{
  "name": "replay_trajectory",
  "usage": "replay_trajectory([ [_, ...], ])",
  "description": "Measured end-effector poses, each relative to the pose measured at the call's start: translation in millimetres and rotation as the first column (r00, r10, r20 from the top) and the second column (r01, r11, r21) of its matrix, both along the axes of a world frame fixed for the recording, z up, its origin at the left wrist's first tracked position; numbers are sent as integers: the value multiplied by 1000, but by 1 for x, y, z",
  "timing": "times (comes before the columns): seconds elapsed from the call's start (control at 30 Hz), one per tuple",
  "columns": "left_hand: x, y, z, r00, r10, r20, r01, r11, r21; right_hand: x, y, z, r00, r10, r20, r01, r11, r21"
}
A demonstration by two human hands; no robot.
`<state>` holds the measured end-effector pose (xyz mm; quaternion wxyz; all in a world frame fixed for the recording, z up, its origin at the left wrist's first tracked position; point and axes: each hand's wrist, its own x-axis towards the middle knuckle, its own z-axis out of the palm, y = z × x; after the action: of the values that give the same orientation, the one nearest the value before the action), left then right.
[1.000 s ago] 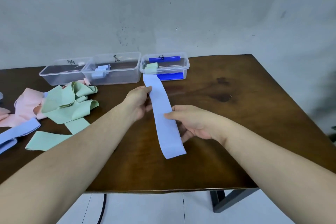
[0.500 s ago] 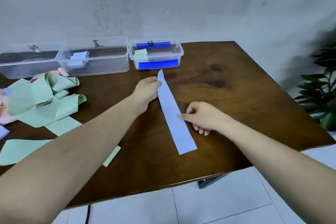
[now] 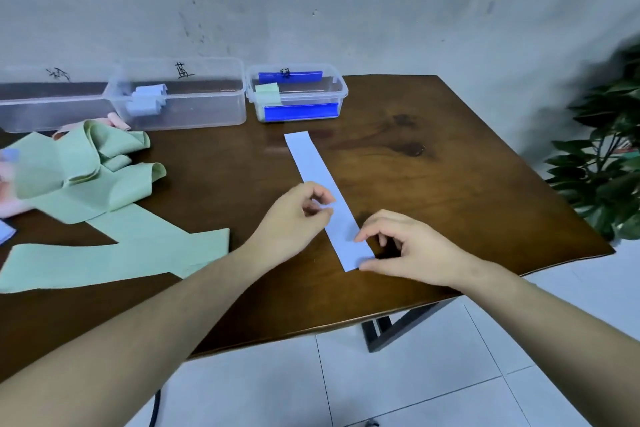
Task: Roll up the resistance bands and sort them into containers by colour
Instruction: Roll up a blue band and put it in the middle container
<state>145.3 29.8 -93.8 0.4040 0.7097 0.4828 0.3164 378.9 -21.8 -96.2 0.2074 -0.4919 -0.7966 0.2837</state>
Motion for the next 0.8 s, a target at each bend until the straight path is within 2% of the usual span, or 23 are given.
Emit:
replay_trajectory([
  [0.1,-2,-27,-7,991,-109,-72,115,989,96,2,1,-2,993,104,60,-108,993,56],
  [0.23,0,-53,-15,956,-160,-246,215,952,216,2,1,-7,991,126,48,-132,978,159],
  [0.33,4,-64,-21,931,-86,-354,214,915,342,3,-1,-10,994,110,-27,-104,979,174],
  [0.47,10,-77,-24,942,63,-330,99,887,451,2,-3,-10,991,116,-69,-106,986,131],
  [0.6,19,-89,-25,949,190,-250,-86,923,374,1,0,-13,992,75,-98,-67,995,76],
  [0.73,28,-90,-20,944,263,-198,-218,951,221,3,0,-17,987,38,-153,-30,998,49],
  [0.8,32,-92,-18,938,288,-192,-250,948,196,5,-1,-18,988,58,-144,-49,996,71],
])
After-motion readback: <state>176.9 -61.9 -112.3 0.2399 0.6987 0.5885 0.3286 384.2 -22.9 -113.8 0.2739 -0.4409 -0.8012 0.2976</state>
